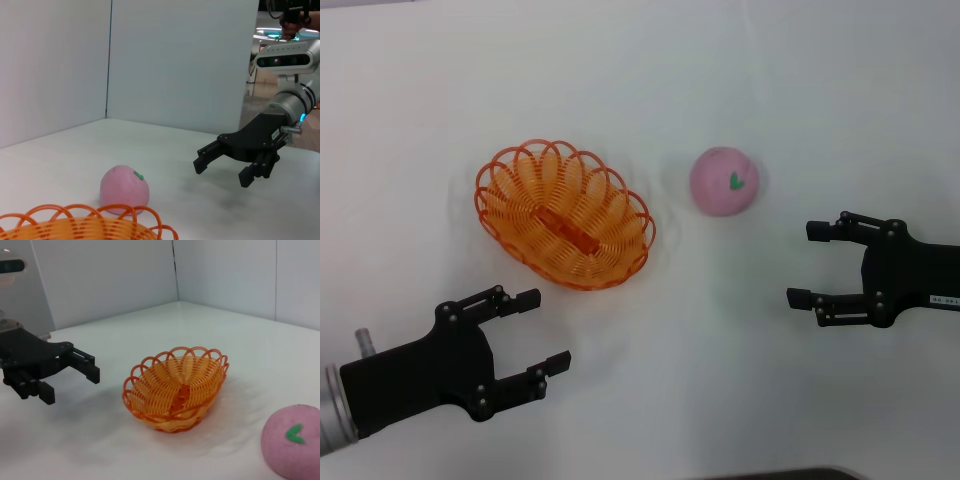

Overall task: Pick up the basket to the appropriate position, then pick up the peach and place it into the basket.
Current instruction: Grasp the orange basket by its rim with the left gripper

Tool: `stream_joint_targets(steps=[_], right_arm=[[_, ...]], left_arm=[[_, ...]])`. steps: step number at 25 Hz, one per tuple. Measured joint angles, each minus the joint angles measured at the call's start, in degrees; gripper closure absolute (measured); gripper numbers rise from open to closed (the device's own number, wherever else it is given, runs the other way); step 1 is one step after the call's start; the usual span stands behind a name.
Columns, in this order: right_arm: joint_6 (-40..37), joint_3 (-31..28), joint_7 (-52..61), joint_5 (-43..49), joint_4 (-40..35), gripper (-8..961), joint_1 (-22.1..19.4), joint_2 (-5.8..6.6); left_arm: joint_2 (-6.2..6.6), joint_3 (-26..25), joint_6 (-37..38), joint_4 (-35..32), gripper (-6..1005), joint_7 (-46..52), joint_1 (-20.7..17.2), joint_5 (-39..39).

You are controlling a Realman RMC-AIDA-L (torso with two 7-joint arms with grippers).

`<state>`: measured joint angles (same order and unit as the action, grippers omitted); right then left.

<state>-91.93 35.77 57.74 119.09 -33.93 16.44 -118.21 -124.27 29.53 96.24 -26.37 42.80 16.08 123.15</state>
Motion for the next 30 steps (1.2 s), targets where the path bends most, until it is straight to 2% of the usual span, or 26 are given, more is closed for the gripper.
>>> stream_joint_targets(steps=[20,24,30], right_arm=[[-0.04,0.12,0.0,0.0,0.0,8,0.0,-0.1],[-0.08,0.0,0.14,0.0,0.0,8,0.0,-0.09],[-0.1,0.22,0.82,0.0,-0.08,8,0.0,0.01]], left_arm=[[0.0,-0.56,0.43,-0.07,285,1.56,0.03,-0.56],[0.05,-0.94,1.67,-2.06,290,11.17,0.46,-1.73],[0.58,-0.42,-0.1,-8.95,296,39.83,2.89,-1.58]])
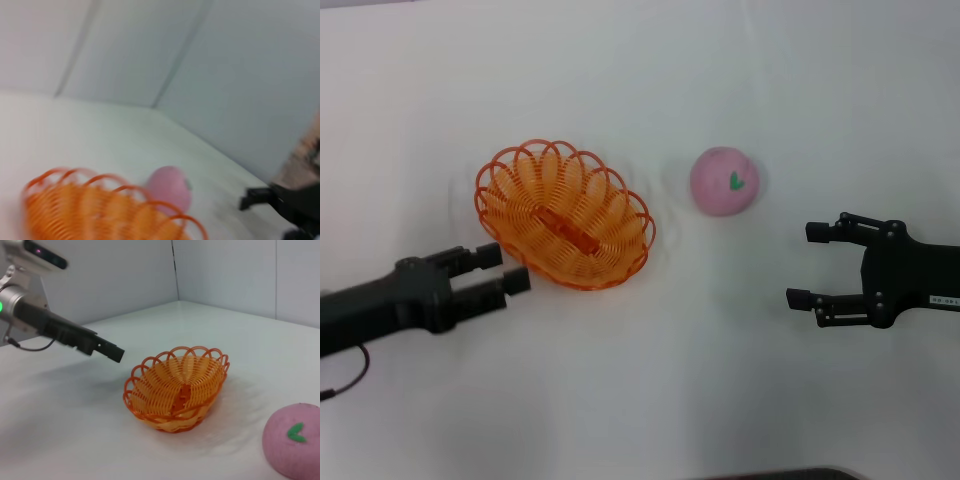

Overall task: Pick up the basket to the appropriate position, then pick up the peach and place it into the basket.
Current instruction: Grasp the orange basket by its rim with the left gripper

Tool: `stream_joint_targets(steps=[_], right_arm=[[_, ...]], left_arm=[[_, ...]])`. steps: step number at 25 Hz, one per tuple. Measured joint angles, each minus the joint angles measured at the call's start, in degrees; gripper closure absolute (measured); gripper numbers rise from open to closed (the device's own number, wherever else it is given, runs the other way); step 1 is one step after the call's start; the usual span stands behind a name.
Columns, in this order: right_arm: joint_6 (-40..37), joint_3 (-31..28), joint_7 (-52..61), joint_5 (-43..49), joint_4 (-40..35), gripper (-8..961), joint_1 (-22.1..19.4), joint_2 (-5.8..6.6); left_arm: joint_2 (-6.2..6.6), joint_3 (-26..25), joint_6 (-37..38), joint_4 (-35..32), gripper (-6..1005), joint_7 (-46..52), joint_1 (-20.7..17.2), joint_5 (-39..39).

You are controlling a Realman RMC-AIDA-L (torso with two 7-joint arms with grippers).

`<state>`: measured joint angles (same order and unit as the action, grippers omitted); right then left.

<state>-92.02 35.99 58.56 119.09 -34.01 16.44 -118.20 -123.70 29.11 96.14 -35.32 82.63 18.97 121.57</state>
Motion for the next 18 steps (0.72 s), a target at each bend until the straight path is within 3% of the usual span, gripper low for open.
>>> stream_joint_targets(steps=[8,11,18], right_arm=[[-0.19,-0.14,0.07,0.0,0.0,8,0.08,0.03],[-0.24,-0.09,0.11,0.0,-0.01,8,0.11,0.13],[-0.22,0.13,0.15,0.0,0.0,8,0.41,0.13]], left_arm=[[0.61,0.28,-0.9,-6.25,297,24.28,2.41,0.17],[1.88,-0.16,-2.55,-6.96,297,34.14,3.64,0.17],[3.03,0.57,-6.9,-11.89,297,45.04,6.06,3.18]])
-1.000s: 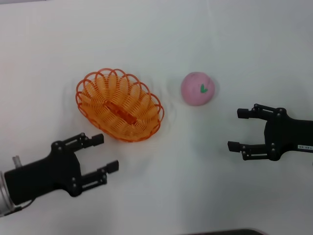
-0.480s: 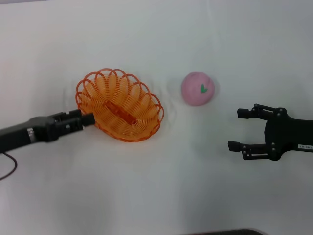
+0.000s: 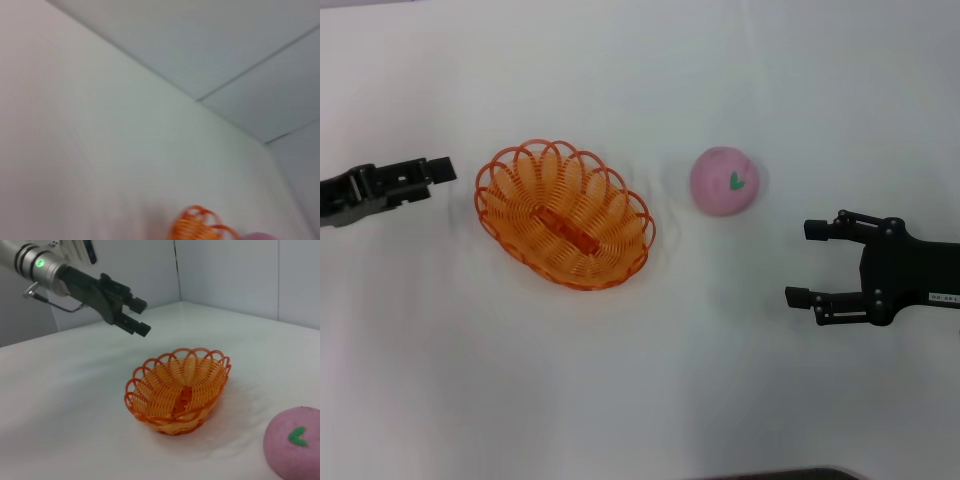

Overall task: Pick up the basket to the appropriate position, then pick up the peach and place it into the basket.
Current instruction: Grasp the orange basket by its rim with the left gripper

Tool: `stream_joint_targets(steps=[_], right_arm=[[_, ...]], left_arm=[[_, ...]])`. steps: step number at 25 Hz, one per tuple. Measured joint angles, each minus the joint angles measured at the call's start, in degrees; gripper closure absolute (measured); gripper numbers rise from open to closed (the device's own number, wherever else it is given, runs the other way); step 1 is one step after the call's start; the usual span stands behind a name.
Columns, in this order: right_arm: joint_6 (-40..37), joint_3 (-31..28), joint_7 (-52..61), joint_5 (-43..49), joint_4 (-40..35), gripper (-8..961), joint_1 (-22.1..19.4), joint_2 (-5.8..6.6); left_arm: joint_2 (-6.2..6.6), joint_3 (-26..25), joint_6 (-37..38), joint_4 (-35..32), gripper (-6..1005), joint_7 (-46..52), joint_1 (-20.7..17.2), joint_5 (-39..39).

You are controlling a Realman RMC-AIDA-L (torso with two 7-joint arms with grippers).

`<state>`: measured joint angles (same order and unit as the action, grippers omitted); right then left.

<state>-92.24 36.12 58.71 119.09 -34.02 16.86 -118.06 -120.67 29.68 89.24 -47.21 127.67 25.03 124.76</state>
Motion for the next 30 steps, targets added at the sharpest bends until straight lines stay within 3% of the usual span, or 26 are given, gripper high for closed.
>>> stream_joint_targets(steps=[7,14,20,25,30], right_arm=[[-0.12,0.0,0.06,0.0,-0.02,8,0.07,-0.06],[-0.13,0.0,0.58,0.0,-0.32,8,0.34,0.09],[-0.13,0.0,0.61,0.0,-0.72,7,0.39,0.01],[-0.13,0.0,0.92,0.0,-0.81,7,0.31,0.06],[-0.13,0.0,1.1,0.33,-0.98,7,0.31,0.11]], left_arm=[[-0.29,5.65,-6.92,-6.4,296,2.39,2.38,7.17],[-2.06,17.23,-11.27,-15.35,296,2.26,2.75,10.05],[-1.91,26.68,-10.75,-17.99,296,1.05,4.82,13.15],[-3.02,28.38,-11.94,-17.64,296,1.22,8.0,19.56],[-3.06,30.95,-13.64,-16.62,297,1.24,9.83,20.64]])
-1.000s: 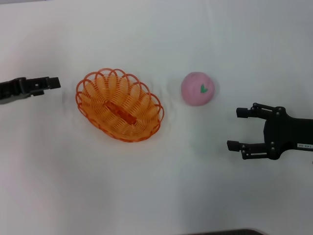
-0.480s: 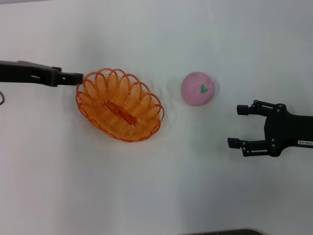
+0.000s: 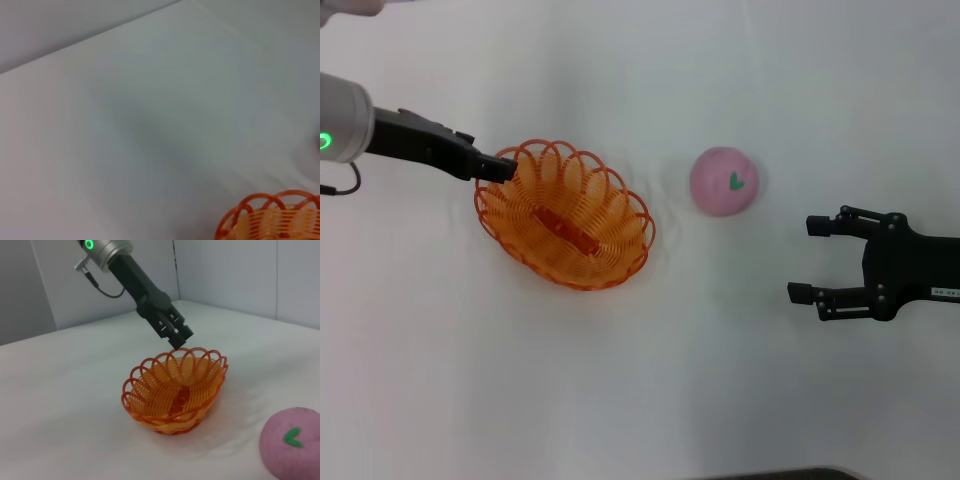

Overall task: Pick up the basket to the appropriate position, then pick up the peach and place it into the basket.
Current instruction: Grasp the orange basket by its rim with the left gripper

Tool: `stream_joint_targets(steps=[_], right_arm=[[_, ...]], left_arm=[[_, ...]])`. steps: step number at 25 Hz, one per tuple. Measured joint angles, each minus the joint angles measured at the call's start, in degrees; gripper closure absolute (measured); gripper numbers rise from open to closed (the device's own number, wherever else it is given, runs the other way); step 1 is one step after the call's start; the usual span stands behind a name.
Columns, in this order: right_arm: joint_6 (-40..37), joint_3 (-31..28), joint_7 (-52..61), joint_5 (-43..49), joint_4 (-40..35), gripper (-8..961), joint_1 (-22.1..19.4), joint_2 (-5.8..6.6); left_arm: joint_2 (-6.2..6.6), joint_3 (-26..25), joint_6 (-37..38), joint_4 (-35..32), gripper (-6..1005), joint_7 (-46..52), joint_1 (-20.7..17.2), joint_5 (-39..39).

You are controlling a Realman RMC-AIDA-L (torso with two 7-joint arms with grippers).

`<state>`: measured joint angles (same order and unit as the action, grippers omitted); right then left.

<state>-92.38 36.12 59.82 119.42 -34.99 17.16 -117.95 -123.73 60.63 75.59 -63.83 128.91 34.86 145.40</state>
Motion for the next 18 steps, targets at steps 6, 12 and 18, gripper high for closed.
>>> stream_joint_targets(steps=[6,12,18], right_arm=[[-0.14,0.0,0.21,0.7,-1.35,7,0.17,-0.55],[-0.35,0.0,0.58,0.84,-1.9,7,0.01,-0.74],[-0.35,0.0,0.77,0.94,-1.92,7,0.17,-0.81]], left_arm=[[-0.06,0.97,-2.06,2.84,302,0.37,2.16,3.08],[0.06,1.28,-4.42,6.4,309,0.74,4.01,4.97],[-0.06,1.65,-6.03,11.28,315,0.77,6.72,8.57]])
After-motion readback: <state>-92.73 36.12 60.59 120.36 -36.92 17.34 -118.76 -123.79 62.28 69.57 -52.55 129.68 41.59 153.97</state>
